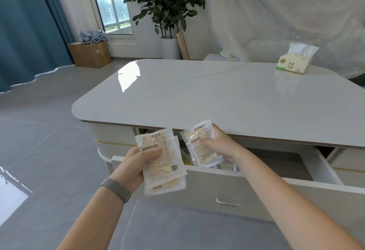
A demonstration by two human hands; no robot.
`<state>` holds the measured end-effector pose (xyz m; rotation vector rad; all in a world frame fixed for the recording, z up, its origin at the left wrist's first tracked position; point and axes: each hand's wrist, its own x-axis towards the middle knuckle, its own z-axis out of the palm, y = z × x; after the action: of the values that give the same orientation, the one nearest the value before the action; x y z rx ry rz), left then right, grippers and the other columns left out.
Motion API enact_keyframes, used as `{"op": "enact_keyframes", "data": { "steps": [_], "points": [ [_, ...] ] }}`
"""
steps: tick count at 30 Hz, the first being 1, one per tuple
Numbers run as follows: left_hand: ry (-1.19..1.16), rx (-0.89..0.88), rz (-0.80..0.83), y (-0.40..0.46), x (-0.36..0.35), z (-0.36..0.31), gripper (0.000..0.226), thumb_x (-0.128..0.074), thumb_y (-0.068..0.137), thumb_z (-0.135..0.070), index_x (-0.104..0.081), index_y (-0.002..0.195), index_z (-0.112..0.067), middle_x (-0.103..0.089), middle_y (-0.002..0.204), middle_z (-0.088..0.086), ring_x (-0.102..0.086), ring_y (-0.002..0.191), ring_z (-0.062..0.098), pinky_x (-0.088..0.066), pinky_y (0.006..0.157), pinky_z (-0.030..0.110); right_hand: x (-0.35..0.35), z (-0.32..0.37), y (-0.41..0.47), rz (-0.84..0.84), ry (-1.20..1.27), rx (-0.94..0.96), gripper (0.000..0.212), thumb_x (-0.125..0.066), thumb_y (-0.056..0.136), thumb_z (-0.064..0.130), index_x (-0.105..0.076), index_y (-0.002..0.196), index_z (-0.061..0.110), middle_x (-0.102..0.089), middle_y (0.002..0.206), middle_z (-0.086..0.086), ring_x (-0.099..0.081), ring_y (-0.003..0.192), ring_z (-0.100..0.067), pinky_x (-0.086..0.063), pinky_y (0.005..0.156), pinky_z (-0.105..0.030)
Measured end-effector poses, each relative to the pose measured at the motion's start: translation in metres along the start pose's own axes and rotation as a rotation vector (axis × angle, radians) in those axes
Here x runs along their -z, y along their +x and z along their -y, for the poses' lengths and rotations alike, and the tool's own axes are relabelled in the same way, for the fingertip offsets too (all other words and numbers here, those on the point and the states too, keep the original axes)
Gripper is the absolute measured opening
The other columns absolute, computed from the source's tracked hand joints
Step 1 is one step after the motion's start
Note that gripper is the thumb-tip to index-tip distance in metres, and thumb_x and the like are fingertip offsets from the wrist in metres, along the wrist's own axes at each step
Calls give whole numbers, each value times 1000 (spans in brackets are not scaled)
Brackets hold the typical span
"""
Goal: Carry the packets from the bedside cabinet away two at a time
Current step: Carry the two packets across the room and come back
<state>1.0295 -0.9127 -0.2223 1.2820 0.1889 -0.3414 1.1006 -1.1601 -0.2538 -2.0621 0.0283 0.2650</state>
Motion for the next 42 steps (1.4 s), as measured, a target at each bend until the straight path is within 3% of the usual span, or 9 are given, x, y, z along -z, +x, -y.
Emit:
{"op": "enact_keyframes", "data": {
  "steps": [6, 11, 18, 21, 26, 29, 34, 37, 42],
  "points": [
    [-92, -51, -51, 6, 5, 0, 26, -54, 93, 0, -63, 118, -4, -71, 112, 16, -70, 100, 33, -60, 79, 46, -26, -13, -4, 76, -199, -13, 19, -66, 91, 24, -58, 104, 14, -63, 99, 4, -60, 89, -13, -51, 68, -27],
    [-101, -55, -63, 9, 4, 2, 26, -54, 94, 0, -63, 118, -4, -71, 112, 15, -70, 100, 32, -59, 80, 46, -24, -12, -4, 4, -274, -277, 40, -61, 95, 21, -53, 124, -5, -60, 124, -18, -59, 109, -28, -48, 91, -35],
    [-111, -55, -72, 9, 1, 4, 25, -55, 93, 1, -64, 115, -5, -73, 109, 13, -72, 96, 30, -61, 76, 43, -31, -11, -9, 8, -589, -271, 37, -49, 99, 27, -53, 126, 2, -58, 100, -7, -56, 96, -22, -42, 65, -23],
    [-97, -62, -49, 6, -5, 8, 25, -55, 93, -1, -64, 115, -6, -72, 111, 13, -70, 101, 32, -59, 81, 46, -36, -7, -22, -40, -203, 102, 47, -44, 99, 47, -59, 129, 14, -63, 126, -1, -58, 115, -14, -45, 99, -30],
    [-78, -109, 44, 1, -30, 21, 28, -54, 94, -1, -62, 120, -3, -69, 116, 17, -67, 106, 35, -54, 91, 51, -35, 3, -48, 354, 303, 151, 69, -52, 79, 71, -66, 117, 15, -72, 112, -8, -68, 106, -25, -55, 91, -42],
    [-36, -119, 91, -3, -45, 25, 24, -56, 94, -5, -64, 117, -4, -71, 113, 14, -69, 104, 32, -56, 89, 50, -31, 3, -58, 381, 435, 158, 51, -74, 78, 48, -66, 115, 14, -72, 113, -7, -68, 106, -25, -57, 85, -32],
    [448, -301, -75, 2, -47, 25, 28, -64, 92, -23, -53, 117, -26, -69, 113, -2, -70, 93, 10, -58, 81, 28, -32, -1, -53, 103, 513, 68, 19, -65, 91, 24, -67, 101, 9, -74, 98, -9, -72, 85, -18, -57, 68, -28],
    [947, -331, -166, 10, -19, 26, 32, -60, 93, -35, -53, 124, -31, -63, 106, -11, -63, 88, 2, -50, 74, 17, -32, -11, -39, -96, 256, -80, 31, -58, 96, 36, -60, 116, 11, -69, 110, -3, -67, 96, -16, -54, 72, -28],
    [1405, -212, 21, 14, 17, 30, 33, -56, 89, -54, -70, 77, -26, -65, 70, -8, -55, 62, 5, -47, 61, 22, -44, -22, -29, 57, -205, -189, 19, -50, 100, 29, -56, 106, 12, -63, 97, -1, -60, 83, -16, -46, 58, -25]
  ]
}}
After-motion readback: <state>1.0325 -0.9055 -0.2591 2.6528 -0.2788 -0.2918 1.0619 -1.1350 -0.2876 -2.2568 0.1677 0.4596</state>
